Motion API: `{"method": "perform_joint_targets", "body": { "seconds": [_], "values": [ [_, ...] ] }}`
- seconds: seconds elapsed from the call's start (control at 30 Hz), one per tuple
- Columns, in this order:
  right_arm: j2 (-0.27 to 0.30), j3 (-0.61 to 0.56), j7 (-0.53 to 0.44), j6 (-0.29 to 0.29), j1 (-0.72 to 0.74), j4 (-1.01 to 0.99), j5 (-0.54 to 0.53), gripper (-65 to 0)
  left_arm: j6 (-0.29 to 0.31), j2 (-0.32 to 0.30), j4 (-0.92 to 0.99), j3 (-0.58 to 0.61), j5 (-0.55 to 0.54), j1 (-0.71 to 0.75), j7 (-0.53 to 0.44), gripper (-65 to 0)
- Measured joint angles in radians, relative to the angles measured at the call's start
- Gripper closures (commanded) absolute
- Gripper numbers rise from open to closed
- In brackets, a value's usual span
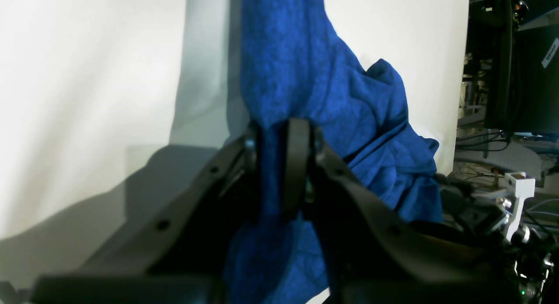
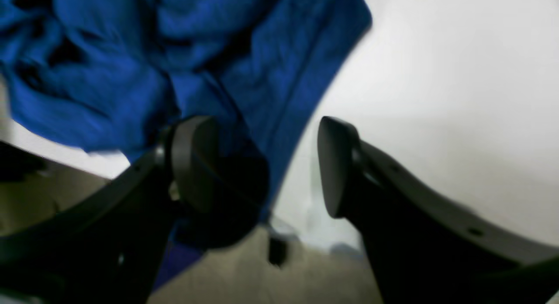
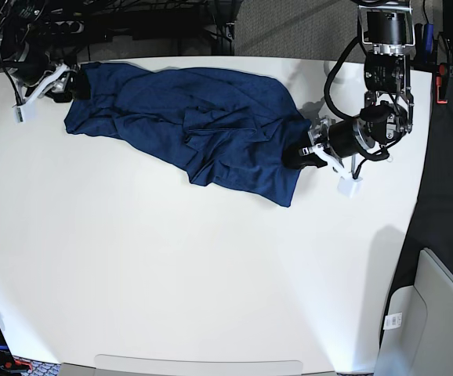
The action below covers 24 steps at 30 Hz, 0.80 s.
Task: Fold the T-shirt properly
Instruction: 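Push the shirt's end with the right gripper toward the left gripper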
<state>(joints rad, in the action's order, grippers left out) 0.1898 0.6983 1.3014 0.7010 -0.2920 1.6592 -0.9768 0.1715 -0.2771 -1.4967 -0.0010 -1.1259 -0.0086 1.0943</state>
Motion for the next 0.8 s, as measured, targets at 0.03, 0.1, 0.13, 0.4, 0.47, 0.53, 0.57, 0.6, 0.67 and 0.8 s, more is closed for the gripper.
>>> {"method": "perform_joint_targets", "body": {
  "seconds": [0.03, 0.1, 0.13, 0.4, 0.47, 0.53, 0.57, 0.6, 0.67, 0.8],
  "values": [
    [-0.005, 0.0, -0.001, 0.0, 0.003, -0.011, -0.004, -36.5, 0.0, 0.0, 0.0, 0.0, 0.0, 0.0, 0.0, -0.1],
    [-0.011, 0.0, -0.01, 0.003, 0.011, -0.028, -0.019, -36.5, 0.0, 0.0, 0.0, 0.0, -0.001, 0.0, 0.0, -0.1],
    [-0.022, 0.001, -0.012, 0.003, 0.013, -0.028, -0.018, -36.5, 0.0, 0.0, 0.0, 0.0, 0.0, 0.0, 0.0, -0.1],
    [-0.079, 0.004, -0.019, 0.003, 0.027, -0.026, -0.022, -36.5, 0.0, 0.0, 0.0, 0.0, 0.0, 0.0, 0.0, -0.1],
    [-0.098, 0.003, -0.019, 0.003, 0.04, -0.027, -0.021, -36.5, 0.0, 0.0, 0.0, 0.0, 0.0, 0.0, 0.0, -0.1],
    [-0.103, -0.037, -0.015, 0.003, 0.054, -0.028, -0.018, -36.5, 0.0, 0.0, 0.0, 0.0, 0.002, 0.0, 0.0, -0.1],
    [-0.106, -0.048, -0.014, 0.003, 0.063, -0.03, -0.016, -36.5, 0.0, 0.0, 0.0, 0.0, 0.003, 0.0, 0.0, -0.1],
    [-0.108, -0.061, -0.014, 0.003, 0.069, -0.032, -0.013, -36.4, 0.0, 0.0, 0.0, 0.0, 0.002, 0.0, 0.0, -0.1],
    [-0.116, -0.077, -0.016, 0.003, 0.076, -0.032, -0.003, -36.4, 0.0, 0.0, 0.0, 0.0, 0.003, 0.0, 0.0, -0.1],
    [-0.138, -0.109, -0.015, 0.003, 0.091, -0.034, 0.012, -36.2, 0.0, 0.0, 0.0, 0.0, -0.001, 0.004, 0.0, -0.1]
  ]
}}
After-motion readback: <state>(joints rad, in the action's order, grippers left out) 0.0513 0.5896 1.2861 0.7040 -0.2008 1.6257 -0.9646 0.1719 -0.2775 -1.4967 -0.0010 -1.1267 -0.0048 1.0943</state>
